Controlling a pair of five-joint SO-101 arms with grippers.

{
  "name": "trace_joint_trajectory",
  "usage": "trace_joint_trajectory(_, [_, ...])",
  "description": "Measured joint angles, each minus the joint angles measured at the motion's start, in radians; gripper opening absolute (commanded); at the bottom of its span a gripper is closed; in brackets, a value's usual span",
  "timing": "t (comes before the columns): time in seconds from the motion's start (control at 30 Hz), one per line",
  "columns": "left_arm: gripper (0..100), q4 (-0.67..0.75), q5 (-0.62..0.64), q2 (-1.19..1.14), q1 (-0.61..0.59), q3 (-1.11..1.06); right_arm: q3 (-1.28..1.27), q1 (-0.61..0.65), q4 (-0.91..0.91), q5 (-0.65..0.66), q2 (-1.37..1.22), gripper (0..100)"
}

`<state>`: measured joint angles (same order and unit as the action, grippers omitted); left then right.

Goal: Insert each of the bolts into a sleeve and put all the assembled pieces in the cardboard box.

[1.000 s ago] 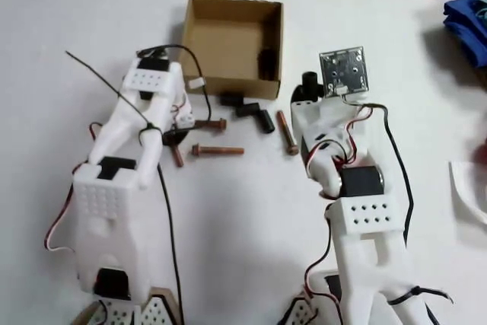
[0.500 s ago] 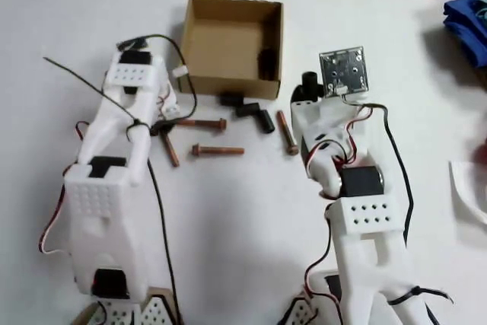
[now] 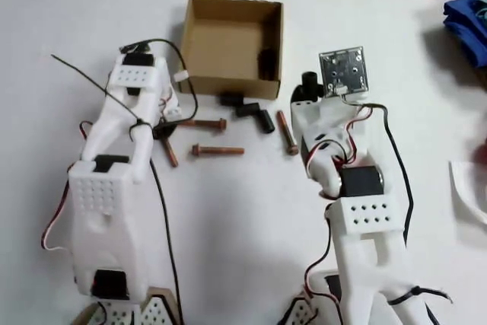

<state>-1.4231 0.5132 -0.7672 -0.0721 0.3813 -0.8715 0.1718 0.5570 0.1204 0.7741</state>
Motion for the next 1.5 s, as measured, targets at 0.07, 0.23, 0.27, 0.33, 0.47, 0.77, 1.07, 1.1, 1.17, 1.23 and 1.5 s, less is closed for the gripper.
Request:
trace_joint_trajectory(0.07, [5,-0.003,0.0,-0.009,0.0,0.017,0.0,0.0,0.0,0.0,0.0,2.0])
trace_joint_trajectory(0.23, [3,-0.052,0.0,-0.026,0.003,0.092,0.0,0.0,0.0,0.0,0.0,2.0])
trace_joint_trajectory(0.27, [3,-0.072,0.002,-0.032,0.005,0.117,0.0,0.0,0.0,0.0,0.0,2.0])
trace_joint_trajectory(0.33, [3,-0.118,0.002,-0.038,0.005,0.169,0.0,0.0,0.0,0.0,0.0,2.0])
trace_joint_trajectory(0.47, [2,-0.267,-0.021,-0.044,0.005,0.298,0.0,0.0,0.0,0.0,0.0,2.0])
trace_joint_trajectory(0.77, [3,-0.334,-0.149,-0.043,0.118,0.4,-0.009,0.0,0.0,0.0,0.0,2.0])
trace_joint_trajectory(1.07, [3,-0.322,-0.153,0.219,0.272,0.402,-0.066,0.0,0.0,0.0,0.0,2.0])
trace_joint_trajectory(1.1, [3,-0.316,-0.153,0.264,0.285,0.402,-0.066,0.0,0.0,0.0,0.0,2.0])
trace_joint_trajectory(1.17, [3,-0.298,-0.153,0.35,0.302,0.376,-0.066,0.0,0.0,0.0,0.0,2.0])
trace_joint_trajectory(1.23, [3,-0.256,-0.153,0.428,0.302,0.308,-0.066,0.0,0.0,0.0,0.0,2.0])
trace_joint_trajectory(1.5, [2,0.184,-0.117,0.884,0.29,-0.384,-0.068,0.0,0.0,0.0,0.0,2.0])
